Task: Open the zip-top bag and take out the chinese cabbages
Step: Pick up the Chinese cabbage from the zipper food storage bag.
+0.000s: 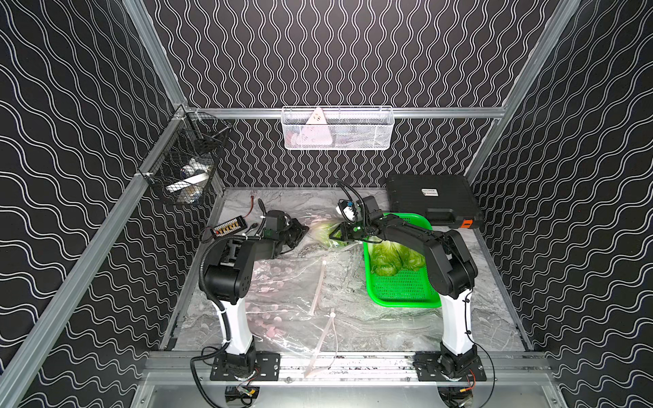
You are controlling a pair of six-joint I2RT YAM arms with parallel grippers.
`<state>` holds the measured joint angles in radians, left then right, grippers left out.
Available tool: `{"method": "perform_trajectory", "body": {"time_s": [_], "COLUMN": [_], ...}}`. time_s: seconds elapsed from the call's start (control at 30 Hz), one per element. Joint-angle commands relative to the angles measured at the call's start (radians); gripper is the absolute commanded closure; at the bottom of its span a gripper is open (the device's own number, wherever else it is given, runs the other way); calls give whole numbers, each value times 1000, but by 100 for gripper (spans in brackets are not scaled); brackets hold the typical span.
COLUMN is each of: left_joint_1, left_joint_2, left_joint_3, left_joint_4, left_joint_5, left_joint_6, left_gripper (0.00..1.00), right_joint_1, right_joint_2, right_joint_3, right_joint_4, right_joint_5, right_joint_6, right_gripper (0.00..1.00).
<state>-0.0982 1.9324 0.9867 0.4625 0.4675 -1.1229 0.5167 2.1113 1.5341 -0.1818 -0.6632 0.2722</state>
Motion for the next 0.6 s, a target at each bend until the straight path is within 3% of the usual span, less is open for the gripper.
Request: {"method": "perform_trajectory", "body": {"time_s": [0.0, 0.3, 0.57], "left_joint_1": [5, 23, 23], "left_joint_2": [-2, -36, -38], "left_joint_3": [9, 23, 30], "left_joint_4": [-4, -93, -113], "left_joint_5": [-4, -13, -10], "left_joint_6": [30, 108, 124], "left_gripper": [100, 100, 100], "right_joint_1": [0, -16, -27], "right_joint_2": [-24, -47, -7], "right_joint_3": [1, -5, -22], "right_joint_4": [-47, -109, 31], "right_joint_5": [-13, -10, -54], "right_joint_6": [-67, -139, -75], "right_gripper": [72, 76, 80]}}
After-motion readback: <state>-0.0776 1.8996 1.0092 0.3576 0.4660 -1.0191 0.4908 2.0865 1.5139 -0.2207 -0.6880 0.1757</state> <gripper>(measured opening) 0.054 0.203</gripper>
